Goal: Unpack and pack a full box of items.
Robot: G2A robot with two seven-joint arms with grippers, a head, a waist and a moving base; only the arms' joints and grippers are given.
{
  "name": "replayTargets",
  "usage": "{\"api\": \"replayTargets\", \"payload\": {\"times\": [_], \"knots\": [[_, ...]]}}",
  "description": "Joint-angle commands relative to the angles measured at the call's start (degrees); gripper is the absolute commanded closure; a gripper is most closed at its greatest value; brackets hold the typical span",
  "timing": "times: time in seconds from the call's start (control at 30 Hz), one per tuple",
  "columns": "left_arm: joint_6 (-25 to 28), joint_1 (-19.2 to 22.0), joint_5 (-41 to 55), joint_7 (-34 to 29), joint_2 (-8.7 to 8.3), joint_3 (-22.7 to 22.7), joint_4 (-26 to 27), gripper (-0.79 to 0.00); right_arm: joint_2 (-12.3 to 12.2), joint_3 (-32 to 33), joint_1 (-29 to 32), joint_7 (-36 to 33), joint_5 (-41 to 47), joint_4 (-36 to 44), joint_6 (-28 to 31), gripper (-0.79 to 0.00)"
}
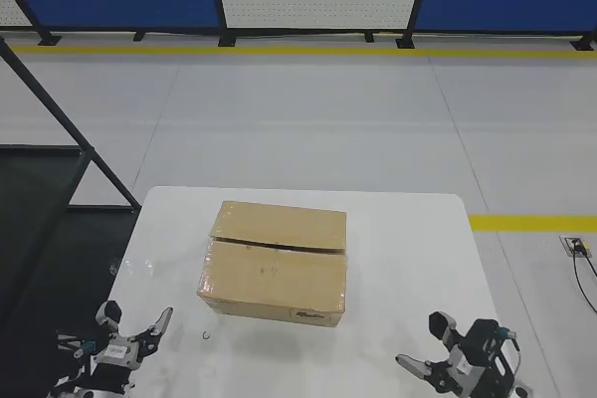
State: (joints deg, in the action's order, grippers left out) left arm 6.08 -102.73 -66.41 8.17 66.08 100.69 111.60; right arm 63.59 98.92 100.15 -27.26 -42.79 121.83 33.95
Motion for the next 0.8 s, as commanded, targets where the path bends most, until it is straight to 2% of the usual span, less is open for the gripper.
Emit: {"api": "replayTargets", "payload": {"times": [0.0, 0.3, 0.37, 0.57, 0.7, 0.77], "knots": [[0.2, -0.2, 0.1, -0.1, 0.0, 0.4, 0.2, -0.785, 0.0, 0.0, 0.0, 1.6, -0.9, -0.1, -0.1, -0.785], [-0.3, 0.1, 1.2, -0.6, 0.1, 0.1, 0.0, -0.785, 0.0, -0.3, -0.2, 2.7, -0.2, -0.2, -0.1, -0.785], [-2.2, 1.8, 4.2, -2.2, 0.38, -0.8, 0.3, -0.785, 0.0, -1.7, -1.1, 3.1, 4.3, -1.3, 1.5, -0.785], [-2.4, 6.2, 7.5, -6.6, 0.47, -0.6, 1.2, -0.785, -0.1, -5.7, -8.8, -2.6, 15.5, -4.0, -2.6, -0.785], [-3.6, 10.3, 6.8, -9.9, 0.47, -1.5, -1.6, -0.785, -0.2, -7.5, -13.7, -6.3, 26.9, -6.7, -6.7, -0.785], [-3.7, 12.4, 6.0, -11.4, 0.49, -2.8, -3.3, -0.785, -0.3, -7.7, -15.9, -9.1, 28.5, -7.5, -8.1, -0.785]]}}
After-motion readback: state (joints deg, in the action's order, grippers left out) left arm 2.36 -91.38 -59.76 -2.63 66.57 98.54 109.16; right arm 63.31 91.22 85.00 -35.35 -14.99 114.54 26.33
